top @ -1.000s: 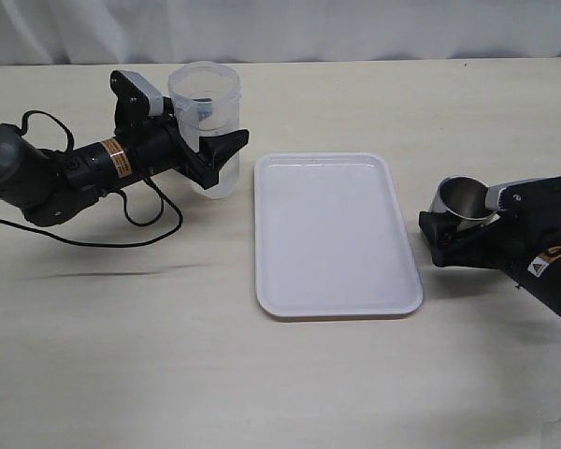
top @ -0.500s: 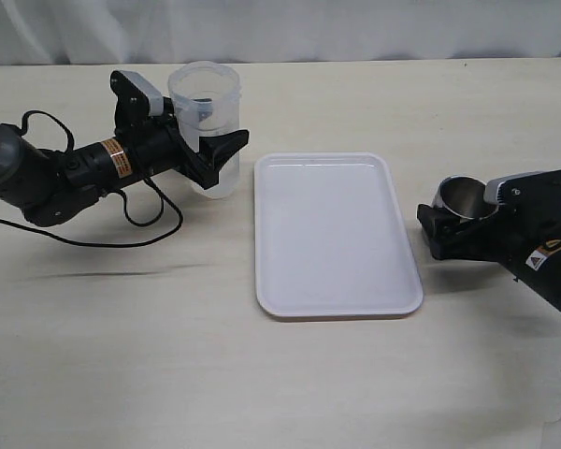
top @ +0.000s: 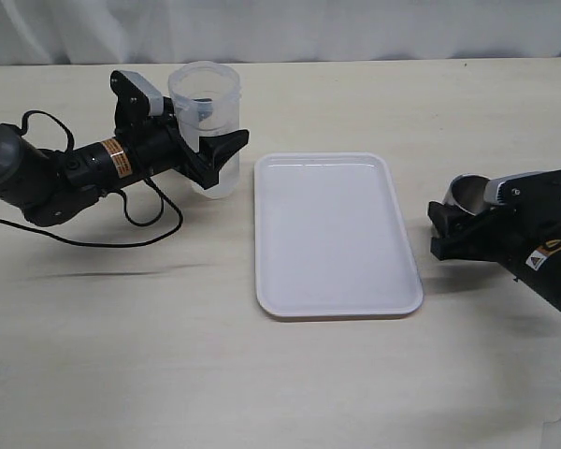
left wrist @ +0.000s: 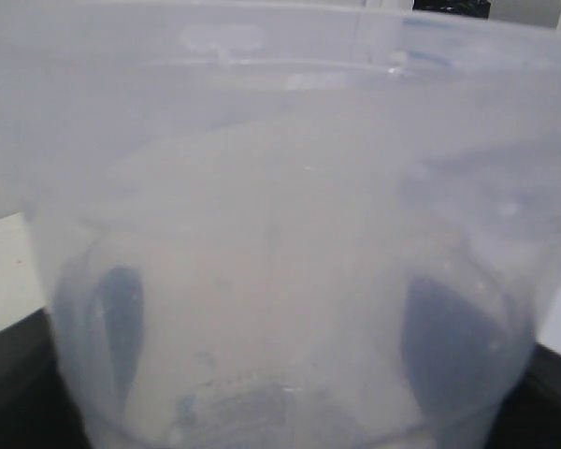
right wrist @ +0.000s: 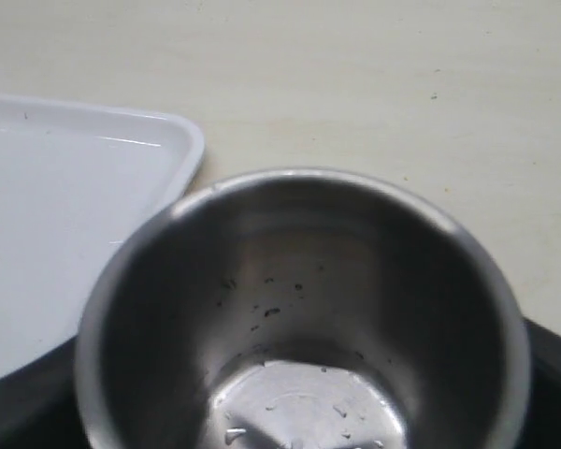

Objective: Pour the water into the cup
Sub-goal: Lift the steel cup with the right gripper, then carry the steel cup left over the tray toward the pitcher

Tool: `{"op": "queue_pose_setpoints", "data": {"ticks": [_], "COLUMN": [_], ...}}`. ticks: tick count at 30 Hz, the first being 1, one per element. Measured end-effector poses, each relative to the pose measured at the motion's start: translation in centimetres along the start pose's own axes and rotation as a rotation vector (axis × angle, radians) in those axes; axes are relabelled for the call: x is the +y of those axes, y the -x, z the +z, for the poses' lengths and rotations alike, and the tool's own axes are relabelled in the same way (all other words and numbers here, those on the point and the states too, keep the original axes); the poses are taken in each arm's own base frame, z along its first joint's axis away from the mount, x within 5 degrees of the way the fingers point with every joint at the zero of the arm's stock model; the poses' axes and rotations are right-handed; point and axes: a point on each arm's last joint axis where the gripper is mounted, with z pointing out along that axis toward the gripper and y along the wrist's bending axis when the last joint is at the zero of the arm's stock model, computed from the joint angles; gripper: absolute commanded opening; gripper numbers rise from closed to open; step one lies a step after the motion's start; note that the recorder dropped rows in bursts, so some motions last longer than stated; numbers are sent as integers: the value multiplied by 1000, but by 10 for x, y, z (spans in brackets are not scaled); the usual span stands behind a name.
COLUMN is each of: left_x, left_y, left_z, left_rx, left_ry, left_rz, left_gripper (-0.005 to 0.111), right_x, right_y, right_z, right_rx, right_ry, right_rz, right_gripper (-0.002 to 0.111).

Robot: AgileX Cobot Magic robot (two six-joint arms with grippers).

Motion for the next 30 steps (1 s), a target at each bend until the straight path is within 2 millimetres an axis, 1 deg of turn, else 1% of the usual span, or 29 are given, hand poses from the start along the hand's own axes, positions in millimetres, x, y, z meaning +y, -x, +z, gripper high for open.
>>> {"op": "queue_pose_setpoints", "data": {"ticks": [2, 7, 9, 11, 18, 20, 27, 30], "left_x": [0, 0, 0, 0, 0, 0, 0, 0], "left_y": [0, 0, 0, 0, 0, 0, 0, 0], "left_z": [0, 0, 0, 0, 0, 0, 0, 0], "left_rx": [0, 0, 0, 0, 0, 2, 2, 2], "left_ry": [0, 0, 0, 0, 0, 1, 1, 1], "left_rz": [0, 0, 0, 0, 0, 0, 0, 0], "left_gripper": [0, 0, 0, 0, 0, 0, 0, 0], "right_x": [0, 0, 0, 1, 5, 6, 10, 12], "right_y": [0, 0, 0, 0, 0, 4, 34, 43], "right_z": [0, 0, 0, 0, 0, -1, -9, -8], "right_rx": [0, 0, 0, 0, 0, -11, -111, -119], "right_ry": [1, 4, 4, 8, 50, 66, 116, 156], "right_rz": [0, -2, 6, 13, -3, -15, -12, -8], "right_gripper": [38, 26, 18, 4, 4, 4, 4, 4]}}
